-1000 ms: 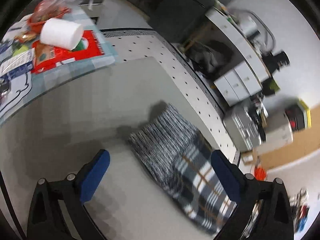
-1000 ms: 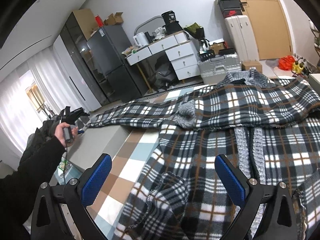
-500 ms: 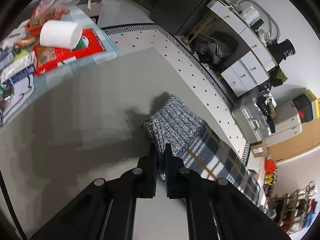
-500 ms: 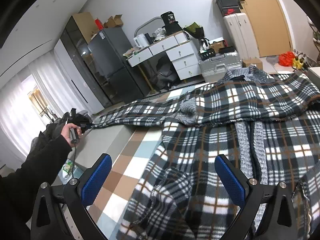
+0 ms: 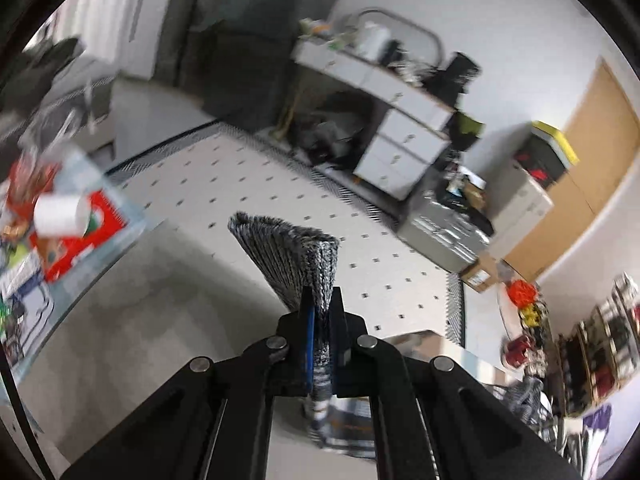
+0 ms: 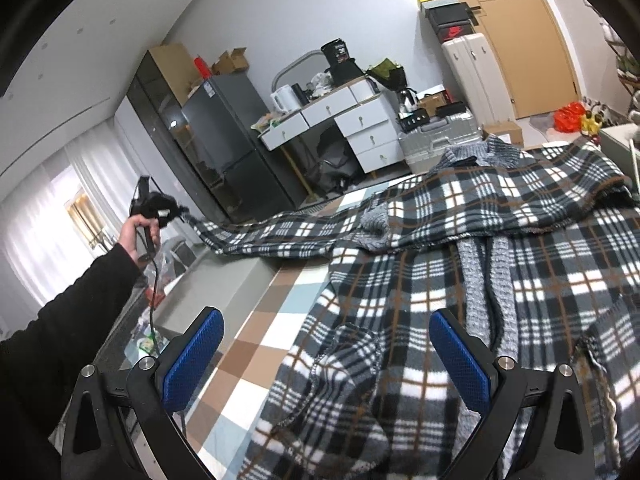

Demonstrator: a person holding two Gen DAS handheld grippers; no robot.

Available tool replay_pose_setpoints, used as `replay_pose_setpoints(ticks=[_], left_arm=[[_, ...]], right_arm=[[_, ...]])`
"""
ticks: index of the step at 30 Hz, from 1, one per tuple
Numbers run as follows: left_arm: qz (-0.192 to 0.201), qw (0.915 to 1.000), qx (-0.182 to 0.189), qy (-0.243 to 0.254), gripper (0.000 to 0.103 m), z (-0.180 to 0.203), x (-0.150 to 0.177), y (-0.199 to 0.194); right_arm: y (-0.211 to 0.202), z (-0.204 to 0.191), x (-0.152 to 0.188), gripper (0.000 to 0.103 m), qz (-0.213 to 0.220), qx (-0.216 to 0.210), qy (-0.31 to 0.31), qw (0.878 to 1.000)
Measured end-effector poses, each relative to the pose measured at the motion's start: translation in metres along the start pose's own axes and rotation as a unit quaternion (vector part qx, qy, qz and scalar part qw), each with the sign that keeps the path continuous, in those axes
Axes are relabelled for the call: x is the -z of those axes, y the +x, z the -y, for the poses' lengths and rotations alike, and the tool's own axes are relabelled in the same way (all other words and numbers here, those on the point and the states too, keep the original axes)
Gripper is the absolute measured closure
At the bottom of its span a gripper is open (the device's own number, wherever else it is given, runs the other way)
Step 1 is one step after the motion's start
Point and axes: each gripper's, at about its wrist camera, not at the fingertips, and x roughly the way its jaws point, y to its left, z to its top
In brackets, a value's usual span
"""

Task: Fold large clothes
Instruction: 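Grasp the other grey knit cuff with the left gripper and lift it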

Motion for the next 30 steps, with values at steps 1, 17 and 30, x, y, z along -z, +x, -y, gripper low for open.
replay_pose_setpoints(ticks=[1,17,30], left_arm=[[0.005,0.9998,0.012,0.012,0.102,0.012,0.0,-0.005],[-0.011,0.9606,0.209,0.183,0.102,0.231,0.057,-0.025],[-0.139,0.8975,0.308,0.283,0.102,0.377,0.183,0.03]], right_arm=[[-0.003,0.002,0.001,0.0,0.002,-0.001,0.003,1.0],[-0.068,0.065,0.021,0.0,0.056,0.007,0.063,0.996],[-0.134,0.145,0.042,0.0,0.105,0.056,0.149,0.982]])
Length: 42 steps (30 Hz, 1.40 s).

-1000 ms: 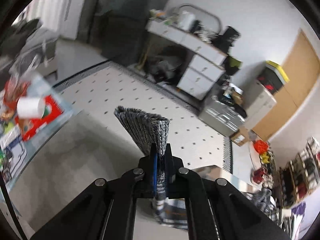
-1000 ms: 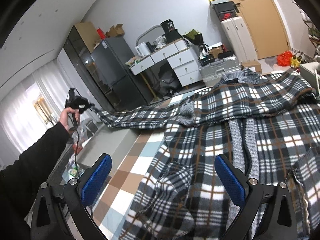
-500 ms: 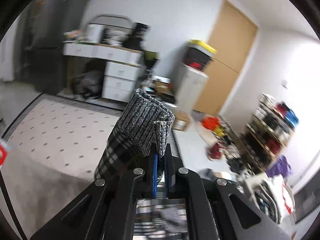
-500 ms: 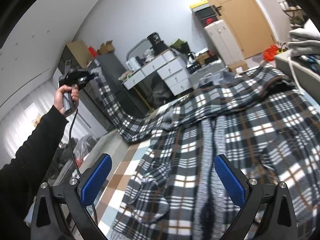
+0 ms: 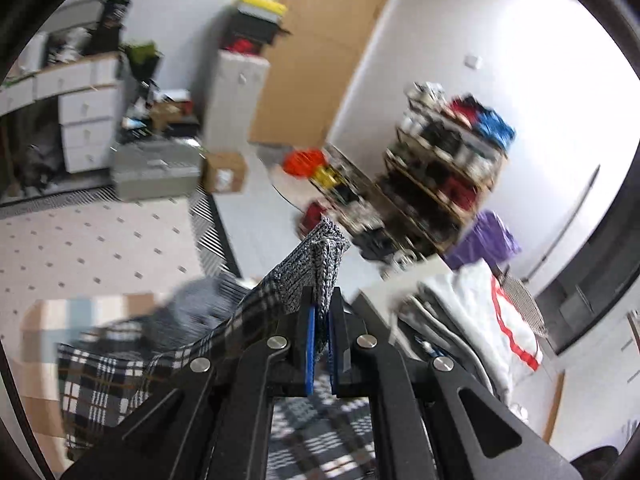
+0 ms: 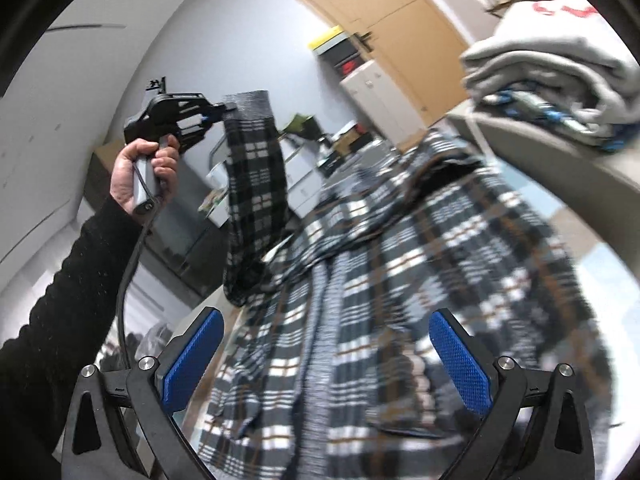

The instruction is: Fold large clothes

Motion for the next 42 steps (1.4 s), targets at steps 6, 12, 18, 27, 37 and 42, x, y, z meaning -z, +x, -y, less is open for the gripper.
replay_pose_setpoints(ticks=[6,12,18,27,37,42], left_arm=[[-0.056,0.9979,0.031,-0.01,0.102,0.016,0.033,0.083],[-0.129,0.9893,0.055,-0.042,0.102,0.016,0.08,0.139],[-0.174,0.9827,0.05,-0.038,0.096,0.015,0.089,0.122],[-0.03,0.9991,-0.03,-0.004,0.022,-0.065,0.099,-0.026],[-0.07,0.9792,-0.169,-0.089,0.022,-0.196,0.117,-0.031],[-0.113,0.9705,-0.17,-0.128,0.022,-0.215,0.125,-0.01]], right_arm=[[-0.033,0.029,-0.002,0.0,0.023,0.032,0.016,0.999],[-0.053,0.05,0.001,0.0,0.032,0.056,0.044,0.997],[-0.068,0.048,0.0,0.0,0.045,0.079,0.03,0.995],[-0.05,0.025,-0.009,0.0,0.045,0.078,0.003,0.996],[0.031,-0.054,-0.077,0.0,0.001,0.098,-0.146,0.984],[0.125,-0.092,-0.129,0.0,-0.064,0.14,-0.215,0.964]])
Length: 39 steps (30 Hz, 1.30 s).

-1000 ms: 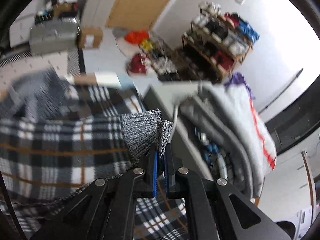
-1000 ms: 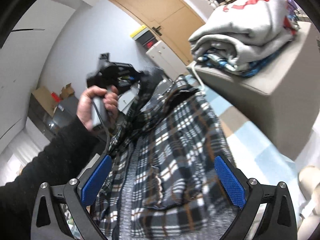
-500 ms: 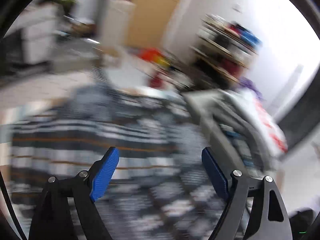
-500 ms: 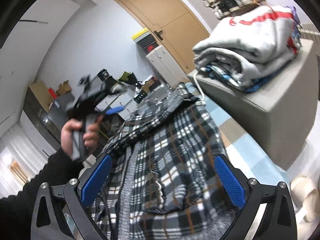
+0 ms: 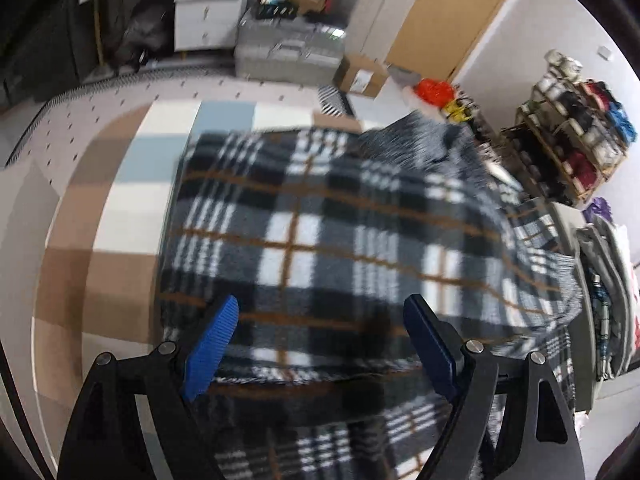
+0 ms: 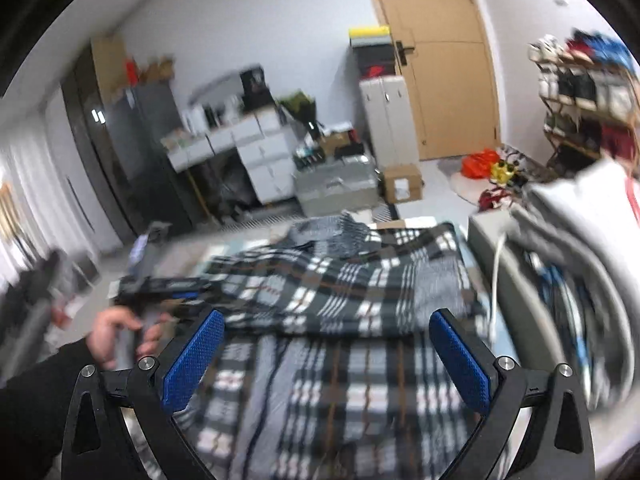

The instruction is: Fold large clothes

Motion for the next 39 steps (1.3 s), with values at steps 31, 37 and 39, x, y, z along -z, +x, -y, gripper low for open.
replay_pose_setpoints(ticks=[31,37,39], left_arm=[[-0.055,0.988,-0.062,0.13,0.022,0.103,-0.014,0.032],[-0.109,0.9886,-0.043,0.094,0.02,0.068,-0.02,0.072],[-0.125,0.9891,-0.023,0.074,0.02,0.06,-0.027,0.072]], right_arm=[[0.222,0.013,0.016,0.0,-0.203,0.253,-0.229,0.918],[0.22,0.021,0.025,0.0,-0.189,0.243,-0.213,0.927],[0.218,0.03,0.022,0.0,-0.191,0.212,-0.188,0.94]])
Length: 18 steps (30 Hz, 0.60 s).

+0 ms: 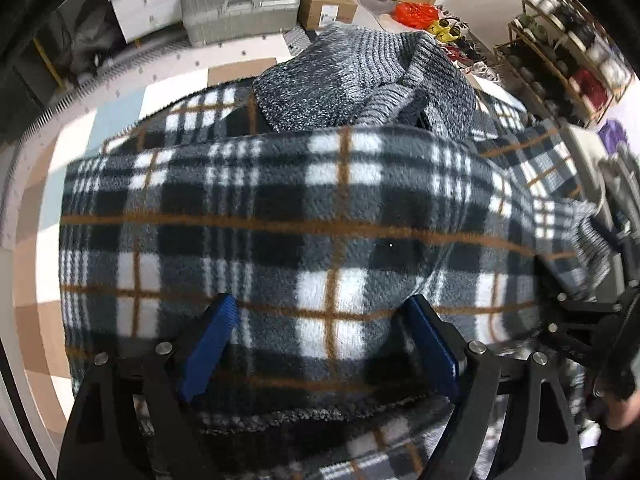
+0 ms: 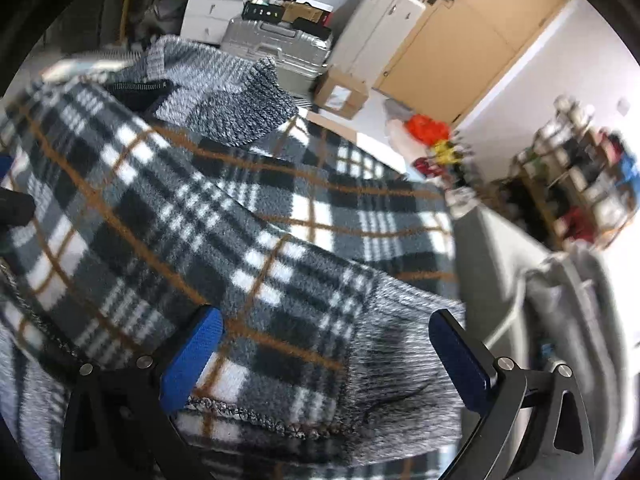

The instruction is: Fold large clothes

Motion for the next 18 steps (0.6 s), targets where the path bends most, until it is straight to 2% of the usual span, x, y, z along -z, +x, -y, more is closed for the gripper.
replay_pose_setpoints(ticks=[2,4,6,9,13,18], left_arm=[[-0.011,0.9995,0.023,-0.02,0.02,-0.009,-0.007,-0.006],[0.006,0.9985,0.042,-0.034,0.02,-0.015,-0.024,-0.023],[0.032,0.9988,0.024,-0.028,0.02,-0.015,-0.04,-0.034],[0.054,0.9984,0.001,-0.019,0.02,-0.016,-0.072,-0.036],[0.038,0.9989,0.018,-0.023,0.02,-0.006,-0.106,-0.016],[0.017,0.9991,-0.039,0.002,0.02,0.008,-0.12,0.016]], right_arm=[[0.004,0.017,0.004,0.0,-0.008,-0.05,0.032,0.998],[0.007,0.027,0.006,0.0,-0.021,-0.089,0.062,0.994],[0.009,0.035,0.008,0.0,-0.025,-0.112,0.079,0.99],[0.006,0.032,0.01,0.0,-0.005,-0.105,0.071,0.992],[0.007,0.035,0.017,0.0,0.014,-0.121,0.103,0.987],[0.005,0.032,0.02,0.0,0.014,-0.127,0.097,0.987]])
